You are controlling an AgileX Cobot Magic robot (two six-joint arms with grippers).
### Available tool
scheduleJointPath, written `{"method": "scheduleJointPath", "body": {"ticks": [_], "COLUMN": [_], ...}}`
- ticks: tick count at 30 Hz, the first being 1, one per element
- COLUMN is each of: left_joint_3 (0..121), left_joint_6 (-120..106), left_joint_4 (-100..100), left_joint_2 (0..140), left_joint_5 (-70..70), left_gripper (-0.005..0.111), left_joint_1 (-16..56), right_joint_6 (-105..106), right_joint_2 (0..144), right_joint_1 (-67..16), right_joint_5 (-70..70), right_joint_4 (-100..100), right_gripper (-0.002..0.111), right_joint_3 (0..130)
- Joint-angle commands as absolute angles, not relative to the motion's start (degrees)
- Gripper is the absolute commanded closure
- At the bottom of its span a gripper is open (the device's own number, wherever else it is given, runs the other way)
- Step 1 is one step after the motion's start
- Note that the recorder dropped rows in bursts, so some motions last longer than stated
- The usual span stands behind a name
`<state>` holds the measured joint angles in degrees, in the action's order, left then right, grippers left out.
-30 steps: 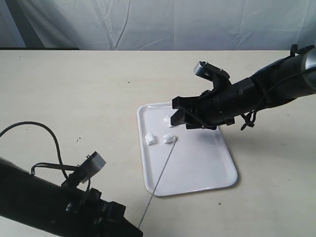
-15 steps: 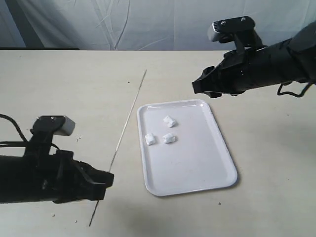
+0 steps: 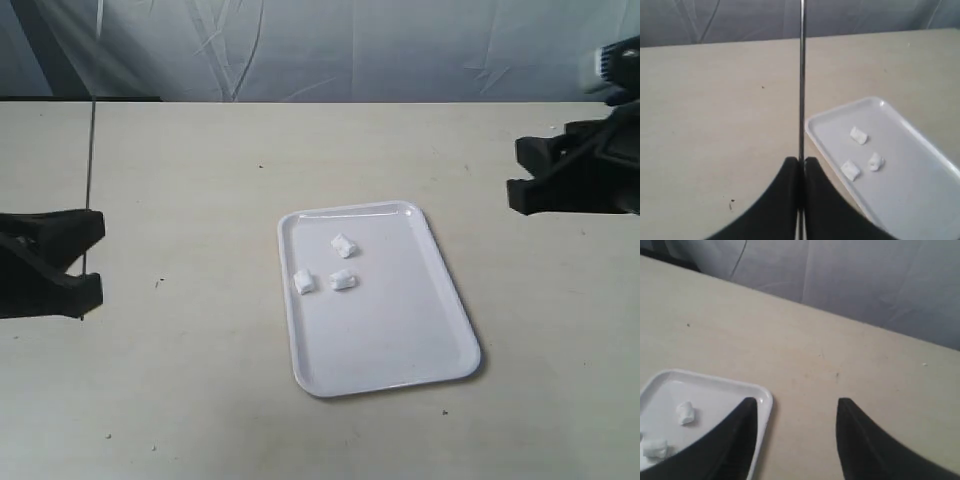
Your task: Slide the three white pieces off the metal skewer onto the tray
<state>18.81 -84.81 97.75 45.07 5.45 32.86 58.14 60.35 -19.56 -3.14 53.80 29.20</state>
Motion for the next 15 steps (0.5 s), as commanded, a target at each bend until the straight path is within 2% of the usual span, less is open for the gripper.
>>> {"method": "scheduleJointPath", "body": {"ticks": [1,5,7,10,15], "left_joint_3": [18.6,19.0,20.8,27.7,40.1], "left_joint_6": [-78.7,-70.2,-69.0,-69.9,-69.2], "left_joint_4": [99.9,99.9,99.9,99.9,99.9], "left_joint_2": [43.9,56.4,70.0,84.4,100.4], "left_joint_5": [-1.4,-12.7,-18.1,-29.5,-33.2], "left_gripper": [0.107,0.107,0.107,0.107,0.107], "left_joint_1": [33.3,33.3,33.3,33.3,33.3], "right_joint_6": [58.4,58.4,58.4,58.3,58.3], "right_joint_2": [50.1,45.2,45.1,45.1,42.2], "right_joint_1": [-19.4,-19.4,-19.4,-19.4,-19.4], "right_joint_5": [-7.2,-7.5,-5.1,-0.4,-3.9], "right_joint_4": [58.2,60.7,60.7,61.1,61.4], "right_gripper": [0.061,0.061,0.061,0.061,0.061], "right_joint_3": [25.1,24.4,24.4,24.3,22.6]}}
